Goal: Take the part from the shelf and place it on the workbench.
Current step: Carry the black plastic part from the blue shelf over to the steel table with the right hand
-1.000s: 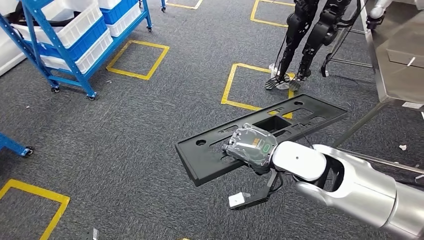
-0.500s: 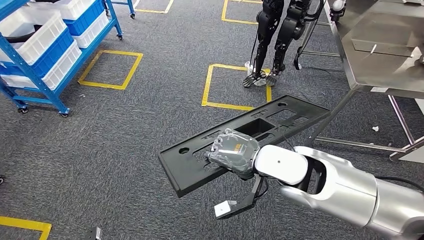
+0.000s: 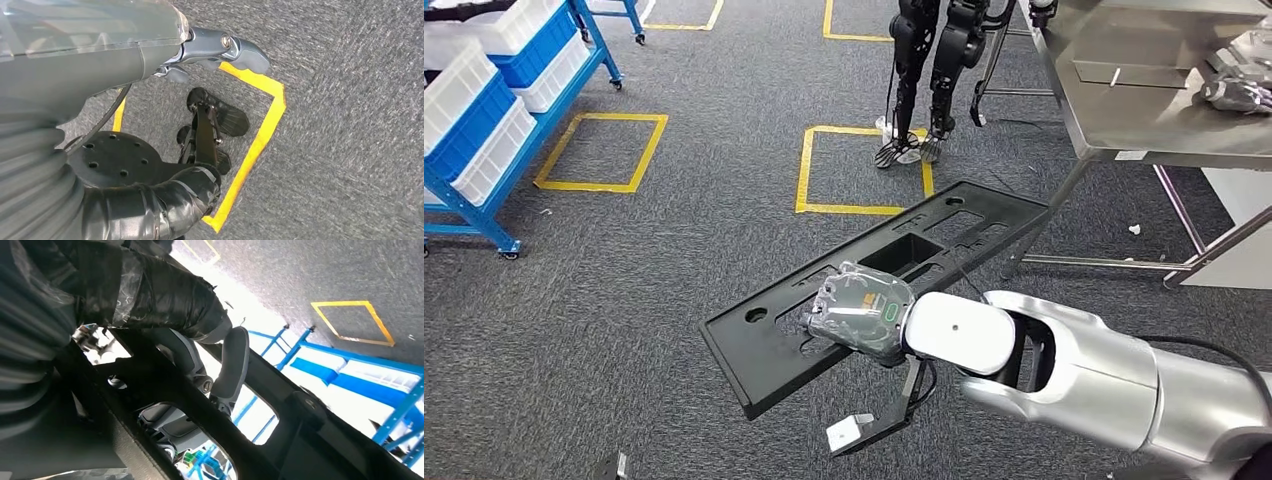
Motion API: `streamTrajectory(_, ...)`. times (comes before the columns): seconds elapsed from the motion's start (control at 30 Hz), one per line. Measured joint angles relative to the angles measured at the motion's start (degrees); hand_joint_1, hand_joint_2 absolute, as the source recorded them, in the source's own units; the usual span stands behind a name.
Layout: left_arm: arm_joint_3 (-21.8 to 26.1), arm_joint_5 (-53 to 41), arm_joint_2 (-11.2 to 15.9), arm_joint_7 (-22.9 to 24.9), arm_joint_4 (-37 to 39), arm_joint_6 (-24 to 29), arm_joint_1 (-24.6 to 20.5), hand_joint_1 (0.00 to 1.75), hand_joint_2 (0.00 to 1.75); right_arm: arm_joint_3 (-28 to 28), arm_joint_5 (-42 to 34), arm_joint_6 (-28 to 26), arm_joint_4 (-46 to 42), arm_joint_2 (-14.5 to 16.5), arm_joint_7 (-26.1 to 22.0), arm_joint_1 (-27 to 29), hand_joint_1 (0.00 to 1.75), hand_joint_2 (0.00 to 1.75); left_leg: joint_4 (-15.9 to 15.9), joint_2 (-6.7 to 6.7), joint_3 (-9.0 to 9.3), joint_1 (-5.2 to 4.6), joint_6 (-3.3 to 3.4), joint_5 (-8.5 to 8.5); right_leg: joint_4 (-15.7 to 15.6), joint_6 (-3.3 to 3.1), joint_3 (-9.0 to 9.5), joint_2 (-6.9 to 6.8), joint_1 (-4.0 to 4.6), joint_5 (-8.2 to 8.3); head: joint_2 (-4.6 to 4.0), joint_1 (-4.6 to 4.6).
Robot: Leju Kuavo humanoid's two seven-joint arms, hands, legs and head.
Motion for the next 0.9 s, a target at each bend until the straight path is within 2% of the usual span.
streamTrajectory(0.07,-0.2,0.3,0.1,0.3,-0.2,0.2,0.2,0.00,1.75,0.1,0.0,0.0,-0.1,0.3,0.0,-0.1,1.75,1.75,2.8,-1.80,-0.94,0.08,-0.34,-1.91,-1.2,-0.56,0.99,1.06,-0.45,0.41,0.00,-0.03)
streamTrajectory(0.13,-0.7,0.9,0.2,0.8,-0.5,0.7,0.6,0.00,1.75,0.4,0.0,0.0,0.0,0.7,0.0,-0.1,1.75,1.75,9.6,-3.98,-4.37,0.22,-0.47,-5.04,-1.4,-0.99,1.25,2.19,-0.60,0.44,0.01,-0.11)
streamTrajectory(0.17,-1.0,1.3,0.2,1.2,-0.7,1.0,0.8,0.00,1.75,0.6,-0.1,0.0,0.0,0.9,-0.1,0.0,1.75,1.75,12.8,-4.40,-6.17,0.23,-0.58,-6.04,-1.3,-1.05,1.25,2.88,-0.60,0.35,0.01,-0.16)
streamTrajectory(0.2,-1.3,1.8,0.2,1.6,-1.0,1.2,1.0,0.00,1.75,0.9,-0.1,0.0,0.0,0.9,-0.1,0.1,1.75,1.75,14.6,-4.54,-7.35,0.25,-0.71,-6.07,-1.1,-1.05,1.26,3.60,-0.61,0.24,0.01,-0.20)
streamTrajectory(0.23,-1.7,2.3,0.3,2.0,-1.5,1.5,1.4,0.00,1.75,1.2,-0.2,0.0,0.0,0.9,-0.2,0.2,1.75,1.75,14.2,-4.59,-7.51,0.29,-0.82,-4.96,-0.9,-0.95,1.26,4.33,-0.66,0.07,0.00,-0.18)
streamTrajectory(0.3,-2.7,3.3,0.3,2.8,-2.5,2.0,2.0,0.00,1.75,1.5,-0.3,0.0,0.0,0.9,-0.2,0.3,1.75,1.75,8.0,-5.34,-5.14,0.51,-1.01,-0.74,0.1,-0.48,1.19,5.70,-0.89,-0.59,0.00,-0.20)
streamTrajectory(0.33,-3.1,3.7,0.3,3.2,-3.0,2.3,2.4,0.00,1.75,1.6,-0.3,0.0,0.1,0.9,-0.2,0.3,1.75,1.75,4.7,-6.48,-3.71,0.63,-1.11,0.66,0.8,-0.11,0.93,6.29,-0.93,-1.00,0.00,-0.19)
streamTrajectory(0.37,-3.6,4.1,0.3,3.6,-3.5,2.7,2.7,0.00,1.75,1.7,-0.3,-0.1,0.1,0.9,-0.2,0.4,1.75,1.75,2.4,-7.46,-2.73,0.73,-1.05,1.40,1.4,0.26,0.56,6.83,-1.00,-1.33,0.01,-0.19)
streamTrajectory(0.4,-4.3,4.6,0.2,4.1,-4.1,3.2,3.0,0.00,1.75,1.7,-0.3,-0.1,0.2,0.9,-0.2,0.5,1.75,1.75,1.5,-8.20,-2.36,0.71,-0.91,1.38,1.8,0.61,0.18,7.27,-1.04,-1.50,0.01,-0.16)
streamTrajectory(0.43,-4.9,5.1,0.2,4.6,-4.8,3.7,3.4,0.00,1.75,1.8,-0.3,-0.3,0.4,1.0,-0.3,0.7,1.75,1.75,1.4,-8.41,-2.31,0.59,-0.68,1.15,2.0,0.93,-0.14,7.74,-1.09,-1.50,0.01,-0.16)
streamTrajectory(0.47,-5.7,5.6,0.2,5.2,-5.6,4.2,3.8,0.00,1.75,1.8,-0.3,-0.4,0.5,1.0,-0.4,1.0,1.75,1.75,1.3,-7.91,-2.28,0.57,-0.32,1.25,2.0,1.18,-0.28,8.19,-1.19,-1.44,0.01,-0.16)
streamTrajectory(0.5,-6.5,6.2,0.2,5.9,-6.5,4.8,4.3,0.00,1.75,1.8,-0.3,-0.7,0.6,1.0,-0.6,1.2,1.75,1.75,1.1,-7.35,-2.11,0.56,0.00,1.34,2.1,1.42,-0.36,7.98,-1.21,-1.53,0.00,-0.15)
streamTrajectory(0.57,-8.0,7.1,0.0,6.9,-8.3,5.8,5.5,0.00,1.75,1.8,-0.3,-1.1,0.8,0.9,-0.7,1.6,1.75,1.75,0.5,-6.15,-1.63,0.69,0.70,1.47,4.6,1.99,-1.53,5.84,-1.16,-2.98,0.00,0.11)
streamTrajectory(0.63,-9.2,7.5,0.0,7.4,-9.8,6.2,6.5,0.00,1.75,1.8,-0.3,-1.4,1.0,0.8,-0.8,1.9,1.75,1.75,0.2,-5.01,-1.38,0.55,1.14,1.38,10.9,2.54,-4.87,3.28,-1.36,-5.91,0.00,0.36)
streamTrajectory(0.67,-9.6,7.7,0.0,7.5,-10.3,6.3,6.8,0.00,1.75,1.8,-0.3,-1.5,1.1,0.8,-0.8,2.2,1.75,1.75,0.2,-4.46,-1.36,0.48,1.21,1.30,14.3,2.73,-6.82,2.81,-1.55,-7.07,0.00,0.36)
streamTrajectory(0.7,-9.9,7.8,0.0,7.7,-10.8,6.4,7.0,0.00,1.75,1.8,-0.3,-1.5,1.2,0.8,-0.8,2.5,1.75,1.75,0.2,-3.93,-1.32,0.45,1.25,1.19,16.5,2.83,-8.21,2.57,-1.70,-7.40,0.00,0.36)
streamTrajectory(0.73,-10.3,8.0,0.0,8.0,-11.2,6.6,7.2,0.00,1.75,1.8,-0.3,-1.5,1.3,0.8,-0.9,2.8,1.75,1.75,0.2,-3.43,-1.24,0.45,1.27,1.07,17.0,2.87,-8.75,2.45,-1.80,-6.85,0.00,0.37)
streamTrajectory(0.77,-10.7,8.3,0.0,8.4,-11.7,6.9,7.5,0.00,1.75,1.8,-0.3,-1.5,1.4,0.8,-0.9,3.0,1.75,1.75,0.2,-2.93,-1.06,0.44,1.22,0.91,15.0,2.79,-8.00,2.26,-1.85,-5.17,0.00,0.38)
streamTrajectory(0.83,-11.7,8.8,0.0,9.1,-12.7,7.5,8.1,0.00,1.75,1.7,-0.3,-1.6,1.6,0.8,-1.0,3.1,1.75,1.75,0.2,-2.00,-0.52,0.40,1.00,0.51,7.2,2.24,-4.23,0.86,-1.53,-1.29,0.00,0.37)
streamTrajectory(0.87,-12.2,9.0,-0.1,9.3,-13.2,7.7,8.3,0.00,1.75,1.7,-0.3,-1.6,1.7,0.7,-1.0,3.1,1.75,1.75,0.1,-1.56,-0.27,0.32,0.78,0.31,3.7,1.85,-2.52,0.05,-1.16,-0.04,0.01,0.37)
streamTrajectory(0.9,-12.6,9.1,-0.1,9.4,-13.6,7.8,8.5,0.00,1.75,1.7,-0.3,-1.6,1.7,0.7,-1.0,3.1,1.75,1.75,0.1,-1.18,-0.07,0.27,0.52,0.15,1.8,1.49,-1.60,-0.50,-0.79,0.32,0.01,0.36)
